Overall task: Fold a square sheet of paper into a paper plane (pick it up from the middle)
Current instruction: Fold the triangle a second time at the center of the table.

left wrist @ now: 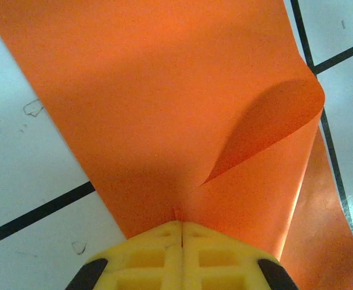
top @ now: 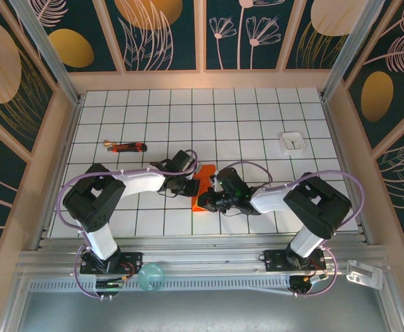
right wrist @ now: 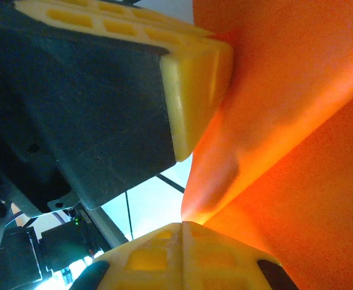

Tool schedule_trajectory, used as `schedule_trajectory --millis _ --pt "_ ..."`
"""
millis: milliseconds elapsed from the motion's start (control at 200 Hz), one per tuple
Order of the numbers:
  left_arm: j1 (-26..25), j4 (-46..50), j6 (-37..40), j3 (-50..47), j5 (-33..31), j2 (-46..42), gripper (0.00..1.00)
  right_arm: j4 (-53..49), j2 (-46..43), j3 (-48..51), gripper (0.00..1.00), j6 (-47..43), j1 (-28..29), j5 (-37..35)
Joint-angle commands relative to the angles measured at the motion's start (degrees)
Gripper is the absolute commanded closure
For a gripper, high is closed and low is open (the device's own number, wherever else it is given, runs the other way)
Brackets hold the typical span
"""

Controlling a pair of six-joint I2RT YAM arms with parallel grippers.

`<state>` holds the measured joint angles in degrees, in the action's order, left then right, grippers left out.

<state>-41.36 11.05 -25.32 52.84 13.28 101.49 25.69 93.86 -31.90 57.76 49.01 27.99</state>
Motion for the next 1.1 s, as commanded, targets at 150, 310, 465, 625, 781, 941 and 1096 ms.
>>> schedule_trajectory --millis 150,310,465,625,781,941,1096 --pt "-0.52 3.32 -0.52 -3.86 -1.76 5.01 1.00 5.81 2.41 0.35 1.00 1.96 1.27 -0.75" --pt "-0.46 3.11 -0.74 -4.23 -1.84 4.72 1.00 5.38 3.07 0.26 1.00 1.94 1.37 -1.39" --pt "-0.52 3.00 -0.60 -4.31 -1.76 4.74 1.00 5.32 3.79 0.21 1.00 1.92 1.40 -1.70" --pt "-0.52 2.93 -0.62 -4.16 -1.72 4.57 1.00 5.16 4.72 -0.22 1.00 1.57 1.35 -2.11" --pt "-0.48 2.77 -0.65 -4.22 -1.45 4.38 1.00 4.94 5.67 -0.73 1.00 1.00 1.37 -2.32" --pt "-0.52 2.58 -0.78 -3.91 -1.13 4.20 1.00 4.46 6.59 -0.97 1.00 0.60 1.37 -2.67" --pt "-0.53 2.73 -0.78 -3.46 -1.10 4.06 1.00 3.43 6.22 -0.71 1.00 0.02 1.23 -2.38"
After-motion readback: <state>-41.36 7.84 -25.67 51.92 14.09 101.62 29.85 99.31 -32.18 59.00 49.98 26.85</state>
